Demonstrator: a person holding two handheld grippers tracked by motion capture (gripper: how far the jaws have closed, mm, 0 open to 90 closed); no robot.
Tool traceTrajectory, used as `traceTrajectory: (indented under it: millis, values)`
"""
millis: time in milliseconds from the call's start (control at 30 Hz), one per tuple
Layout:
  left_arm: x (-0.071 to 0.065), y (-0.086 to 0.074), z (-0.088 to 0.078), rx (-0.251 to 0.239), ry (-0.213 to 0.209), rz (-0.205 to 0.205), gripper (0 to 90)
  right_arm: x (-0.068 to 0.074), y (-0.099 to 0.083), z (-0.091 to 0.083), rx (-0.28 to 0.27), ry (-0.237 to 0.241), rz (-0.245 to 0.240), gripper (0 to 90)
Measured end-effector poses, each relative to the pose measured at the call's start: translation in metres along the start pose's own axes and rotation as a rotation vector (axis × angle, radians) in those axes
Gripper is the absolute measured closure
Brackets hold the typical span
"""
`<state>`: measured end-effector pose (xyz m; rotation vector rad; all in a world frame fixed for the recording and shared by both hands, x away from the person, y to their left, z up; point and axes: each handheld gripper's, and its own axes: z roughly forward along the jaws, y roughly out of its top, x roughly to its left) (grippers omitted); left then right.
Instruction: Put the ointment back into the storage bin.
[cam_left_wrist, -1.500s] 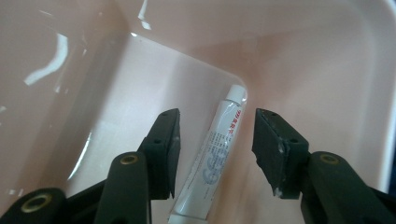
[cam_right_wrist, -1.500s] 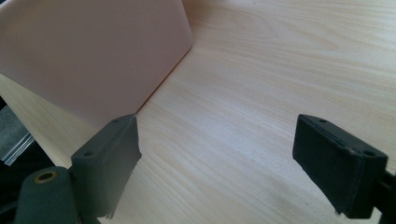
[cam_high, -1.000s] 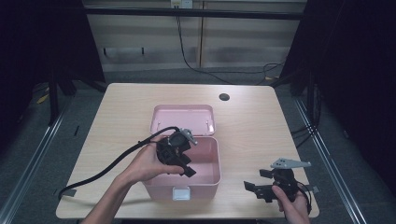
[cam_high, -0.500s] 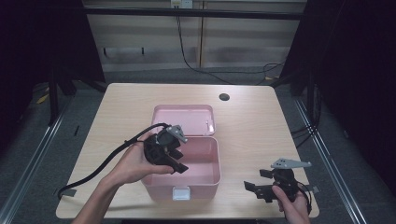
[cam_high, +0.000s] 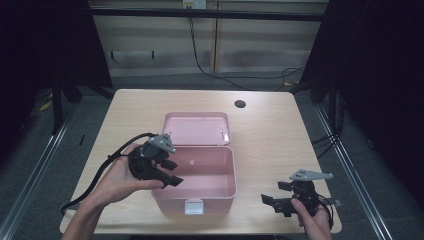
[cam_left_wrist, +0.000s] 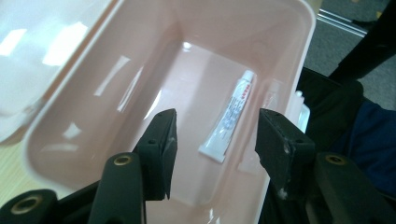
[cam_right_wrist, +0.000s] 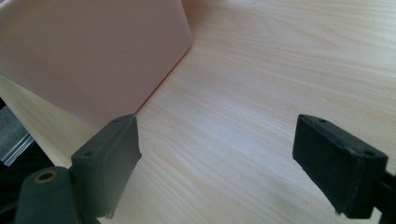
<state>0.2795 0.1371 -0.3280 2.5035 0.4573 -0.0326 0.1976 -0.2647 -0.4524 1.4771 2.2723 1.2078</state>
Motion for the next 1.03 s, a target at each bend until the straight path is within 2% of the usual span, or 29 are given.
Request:
traceTrajectory:
  millis: [67, 133, 167, 200, 233, 267, 300, 433, 633, 700, 767, 867, 900, 1033]
  values:
    - [0.003, -0.005, -0.006, 0.010, 0.013, -0.001, 48.5, 0.000, 0.000, 0.000, 0.001, -0.002, 0.002, 14.2]
    - [0.004, -0.011, -0.011, -0.005, 0.029, -0.028, 48.7, 0.000, 0.000, 0.000, -0.001, 0.000, 0.003, 14.2]
    - [0.007, -0.014, -0.014, 0.002, 0.039, -0.027, 49.0, 0.000, 0.000, 0.000, -0.003, -0.001, -0.002, 14.2]
    - [0.009, -0.020, -0.017, -0.010, 0.046, -0.053, 49.3, 0.000, 0.000, 0.000, 0.000, -0.002, 0.001, 14.2]
    - [0.009, -0.020, -0.017, -0.010, 0.046, -0.053, 49.5, 0.000, 0.000, 0.000, 0.000, -0.002, 0.001, 14.2]
    - [0.013, -0.028, -0.021, -0.016, 0.044, -0.056, 49.5, 0.000, 0.000, 0.000, -0.001, 0.000, 0.002, 14.2]
    - [0.014, -0.032, -0.022, -0.034, 0.043, -0.079, 49.4, 0.000, 0.000, 0.000, 0.000, -0.004, 0.000, 14.2]
    - [0.018, -0.042, -0.029, -0.052, 0.045, -0.081, 49.2, 0.000, 0.000, 0.001, 0.002, -0.004, 0.001, 14.2]
    - [0.021, -0.063, -0.042, -0.099, 0.071, -0.113, 48.3, 0.000, 0.000, 0.000, -0.003, -0.010, 0.006, 14.2]
    - [0.021, -0.067, -0.042, -0.112, 0.074, -0.125, 48.4, 0.000, 0.000, 0.000, -0.007, -0.013, 0.011, 14.3]
    - [0.022, -0.075, -0.041, -0.093, 0.106, -0.125, 50.3, -0.001, -0.001, 0.000, -0.037, -0.019, 0.018, 15.0]
    - [0.023, -0.081, -0.041, -0.105, 0.114, -0.140, 50.3, -0.001, -0.001, 0.000, -0.049, -0.030, 0.026, 15.4]
    - [0.025, -0.085, -0.042, -0.118, 0.135, -0.153, 50.1, -0.002, -0.002, 0.000, -0.060, -0.039, 0.027, 16.0]
    - [0.029, -0.091, -0.042, -0.140, 0.153, -0.191, 45.8, -0.003, -0.004, 0.002, -0.074, -0.063, 0.039, 17.1]
